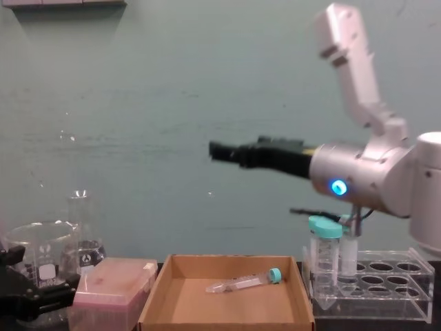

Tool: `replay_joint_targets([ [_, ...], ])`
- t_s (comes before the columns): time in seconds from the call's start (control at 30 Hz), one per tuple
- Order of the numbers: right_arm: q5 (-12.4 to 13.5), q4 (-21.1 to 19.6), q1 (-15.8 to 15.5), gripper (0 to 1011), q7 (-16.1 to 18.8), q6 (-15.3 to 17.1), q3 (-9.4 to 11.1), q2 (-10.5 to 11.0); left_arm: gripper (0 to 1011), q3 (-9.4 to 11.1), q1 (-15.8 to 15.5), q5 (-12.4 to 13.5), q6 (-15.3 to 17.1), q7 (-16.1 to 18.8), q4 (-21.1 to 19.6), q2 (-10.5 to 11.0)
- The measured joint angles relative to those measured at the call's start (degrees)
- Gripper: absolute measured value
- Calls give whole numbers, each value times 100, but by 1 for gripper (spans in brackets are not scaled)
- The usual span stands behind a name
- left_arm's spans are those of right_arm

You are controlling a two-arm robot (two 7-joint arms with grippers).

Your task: Use the right hand to move the test tube from the test tube rack into the box.

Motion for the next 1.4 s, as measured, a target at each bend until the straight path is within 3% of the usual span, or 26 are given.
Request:
replay_joint_targets([
  [0.13, -90, -565, -292, 1000, -104, -459, 163, 160, 1000, 0, 0, 0, 0, 0, 0, 0],
  [0.27, -226, -1263, -753, 1000, -422, -896, 532, 372, 1000, 0, 0, 0, 0, 0, 0, 0],
  [0.37, -307, -1575, -1033, 1000, -638, -1007, 765, 486, 1000, -1, 0, 0, 0, 0, 0, 0],
  [0.43, -412, -1911, -1405, 1000, -975, -1011, 1088, 614, 1000, 0, 0, 0, 0, 0, 0, 0],
  [0.47, -412, -1911, -1405, 1000, -975, -1011, 1088, 614, 1000, 0, 0, 0, 0, 0, 1, 0],
  [0.53, -523, -2095, -1700, 1000, -1224, -974, 1327, 692, 1000, 0, 0, 0, 0, 0, 1, 0],
  [0.7, -882, -2219, -2217, 1000, -1748, -836, 1748, 810, 1000, 0, 0, 0, 0, 0, 1, 0],
  [0.8, -1085, -2139, -2366, 1000, -2046, -679, 1925, 802, 1000, 0, 0, 0, 0, 0, 1, 0],
  [1.0, -1282, -1996, -2430, 1000, -2281, -284, 2100, 746, 1000, 0, 0, 0, 0, 0, 1, 0],
  [1.4, -1279, -2007, -2436, 1000, -2284, -325, 2091, 754, 1000, 0, 0, 0, 0, 0, 1, 0],
])
